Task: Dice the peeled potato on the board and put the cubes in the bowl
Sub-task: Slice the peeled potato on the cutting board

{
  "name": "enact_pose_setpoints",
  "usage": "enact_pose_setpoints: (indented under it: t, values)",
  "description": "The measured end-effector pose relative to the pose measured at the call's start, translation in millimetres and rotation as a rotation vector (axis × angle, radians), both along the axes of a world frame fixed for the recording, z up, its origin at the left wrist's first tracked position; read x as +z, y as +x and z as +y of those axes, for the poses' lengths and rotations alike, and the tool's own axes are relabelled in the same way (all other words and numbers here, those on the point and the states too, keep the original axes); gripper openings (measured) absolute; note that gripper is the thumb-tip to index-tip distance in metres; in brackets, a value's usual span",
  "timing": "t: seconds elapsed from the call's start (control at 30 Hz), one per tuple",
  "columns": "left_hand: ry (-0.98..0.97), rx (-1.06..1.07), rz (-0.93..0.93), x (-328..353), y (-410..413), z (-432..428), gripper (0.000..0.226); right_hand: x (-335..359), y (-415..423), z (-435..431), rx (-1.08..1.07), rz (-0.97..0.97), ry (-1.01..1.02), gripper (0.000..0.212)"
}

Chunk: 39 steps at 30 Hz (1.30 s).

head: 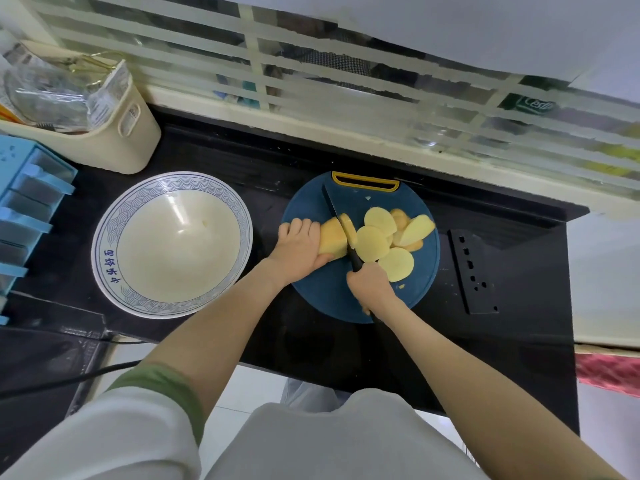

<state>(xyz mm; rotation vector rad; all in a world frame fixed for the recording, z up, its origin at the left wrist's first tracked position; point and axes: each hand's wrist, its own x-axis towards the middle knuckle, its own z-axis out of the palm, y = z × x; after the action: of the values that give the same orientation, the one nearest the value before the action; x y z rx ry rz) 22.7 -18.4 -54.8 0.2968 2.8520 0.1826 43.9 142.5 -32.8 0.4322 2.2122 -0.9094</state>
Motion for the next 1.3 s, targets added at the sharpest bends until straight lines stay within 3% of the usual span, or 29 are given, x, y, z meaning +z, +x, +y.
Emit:
enact_pose_setpoints:
  t: [0.4, 0.63, 0.77, 1.03, 1.3]
  values:
    - [0.058, 0.112, -0.134, 4.0, -3.3, -1.9, 0.063, -1.7, 19.4, 24.1, 0.084, 0.016, 0.068, 0.031]
    - [0.064, 0.118, -0.161, 10.6, 3.2, -13.3, 0.064, 19.2, 17.0, 36.9, -0.122, 0.054, -0.01, 0.028]
    - [0.078, 0.119, -0.143, 14.0, 3.3, -8.9, 0.065, 28.9, 14.8, 24.8, -0.268, 0.091, -0.16, 0.031]
    - [0.009, 0.058, -0.122, 14.4, -4.2, 7.8, 0.062, 40.9, 16.0, 3.9, -0.148, 0.123, -0.138, 0.014]
    - [-0.025, 0.003, -0.103, 16.5, -6.5, 6.3, 0.065, 38.8, 18.8, 4.1, -0.091, 0.121, -0.09, 0.02]
